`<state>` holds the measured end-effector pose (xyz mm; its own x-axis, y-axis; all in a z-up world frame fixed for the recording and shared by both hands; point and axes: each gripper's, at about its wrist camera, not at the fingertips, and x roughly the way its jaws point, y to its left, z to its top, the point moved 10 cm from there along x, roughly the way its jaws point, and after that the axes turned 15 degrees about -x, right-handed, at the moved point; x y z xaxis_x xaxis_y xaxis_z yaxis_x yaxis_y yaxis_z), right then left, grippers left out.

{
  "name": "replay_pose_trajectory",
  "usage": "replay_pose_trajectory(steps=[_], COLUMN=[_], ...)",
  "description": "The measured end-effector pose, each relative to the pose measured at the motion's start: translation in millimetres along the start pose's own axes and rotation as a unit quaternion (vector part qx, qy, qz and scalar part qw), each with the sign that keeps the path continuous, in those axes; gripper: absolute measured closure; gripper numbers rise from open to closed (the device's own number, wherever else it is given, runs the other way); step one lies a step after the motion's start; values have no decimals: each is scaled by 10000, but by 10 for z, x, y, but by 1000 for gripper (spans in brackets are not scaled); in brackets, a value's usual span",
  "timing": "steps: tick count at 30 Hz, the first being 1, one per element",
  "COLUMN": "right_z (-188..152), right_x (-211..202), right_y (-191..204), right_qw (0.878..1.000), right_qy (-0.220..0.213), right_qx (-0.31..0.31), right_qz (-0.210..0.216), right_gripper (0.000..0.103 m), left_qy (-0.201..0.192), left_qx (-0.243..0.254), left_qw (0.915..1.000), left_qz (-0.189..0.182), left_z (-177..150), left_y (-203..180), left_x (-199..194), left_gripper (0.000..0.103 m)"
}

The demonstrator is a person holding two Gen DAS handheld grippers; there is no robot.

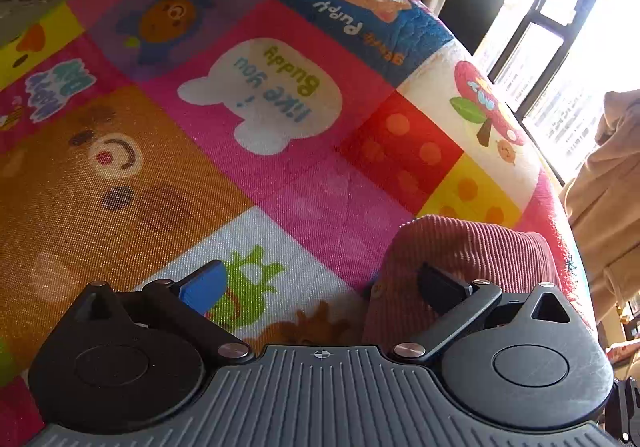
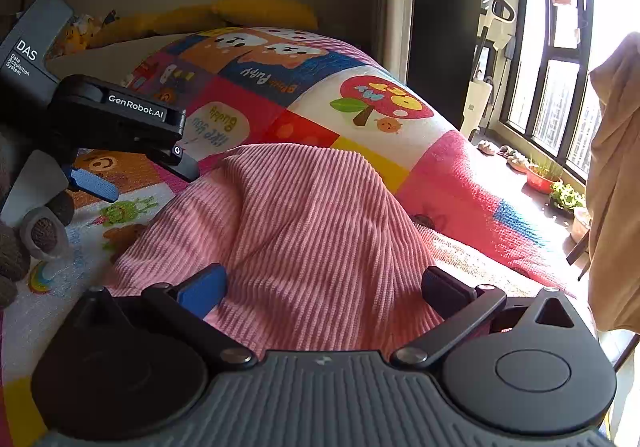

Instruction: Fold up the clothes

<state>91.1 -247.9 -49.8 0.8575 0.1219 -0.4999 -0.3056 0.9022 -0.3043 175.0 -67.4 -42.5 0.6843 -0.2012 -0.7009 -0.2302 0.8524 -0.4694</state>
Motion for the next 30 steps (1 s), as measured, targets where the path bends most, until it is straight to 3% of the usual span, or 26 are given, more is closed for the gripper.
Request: replay_pose_trajectory(steps=[8,13,19,26,30], right_z=[-37,-93,-168,-381,-395], right_x=[7,30,44,-225,-480], right_y=[-17,-81,-129,-263,-471], right_qw=[9999,9985,9953,9965,9982], right_qy=[71,147,284,622,579], right_qx=[70,401,697,468,138], right_qz=[77,349,605,300,-41], right_gripper=[0,0,0,0,0], left_qy=[-17,-33,68,406,364], left_qx=[654,964,1214,879,1237], left_qw=[9979,9953,9923,9907,9872], left_qz=[1,7,-217,-958,-941], left_z=[-132,-156,-148,-97,-148], left_y=[-143,-189,-230,-196,-197], left_x=[-29,27,88,42,78], left_gripper=[0,0,0,0,0])
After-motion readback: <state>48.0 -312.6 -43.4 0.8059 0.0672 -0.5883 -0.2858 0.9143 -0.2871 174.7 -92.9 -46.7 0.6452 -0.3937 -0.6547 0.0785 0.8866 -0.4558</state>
